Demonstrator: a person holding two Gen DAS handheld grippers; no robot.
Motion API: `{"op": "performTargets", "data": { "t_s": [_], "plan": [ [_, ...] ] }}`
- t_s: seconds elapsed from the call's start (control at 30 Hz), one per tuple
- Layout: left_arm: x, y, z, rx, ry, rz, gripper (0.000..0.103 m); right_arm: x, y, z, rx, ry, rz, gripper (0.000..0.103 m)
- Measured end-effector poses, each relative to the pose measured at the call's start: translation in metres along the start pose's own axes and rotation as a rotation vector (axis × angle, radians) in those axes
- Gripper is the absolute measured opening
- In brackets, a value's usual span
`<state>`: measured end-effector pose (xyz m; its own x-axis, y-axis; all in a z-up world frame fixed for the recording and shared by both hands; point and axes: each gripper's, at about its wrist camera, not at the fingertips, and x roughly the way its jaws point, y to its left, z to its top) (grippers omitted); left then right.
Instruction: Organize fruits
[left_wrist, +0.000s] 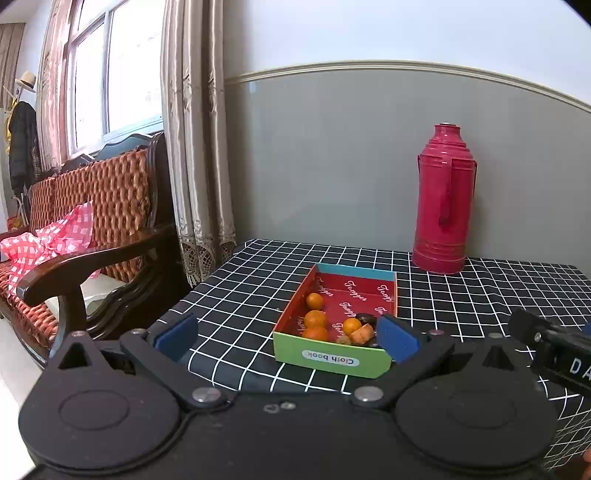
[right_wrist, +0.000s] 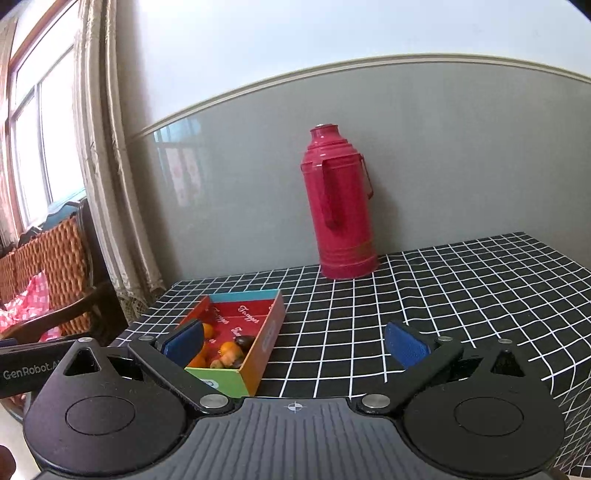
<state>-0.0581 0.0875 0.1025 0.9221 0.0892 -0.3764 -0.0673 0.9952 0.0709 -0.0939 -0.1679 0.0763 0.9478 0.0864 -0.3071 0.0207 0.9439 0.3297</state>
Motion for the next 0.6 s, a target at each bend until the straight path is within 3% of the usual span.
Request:
{"op": "performTargets", "data": {
  "t_s": [0.6],
  "plan": [
    [0.0014, -0.0002, 0.0044, -0.015, 0.003, -0.007, 0.097, 0.0002, 0.0016, 0.0010, 0.001, 0.003, 0.006, 0.103]
  ]
}}
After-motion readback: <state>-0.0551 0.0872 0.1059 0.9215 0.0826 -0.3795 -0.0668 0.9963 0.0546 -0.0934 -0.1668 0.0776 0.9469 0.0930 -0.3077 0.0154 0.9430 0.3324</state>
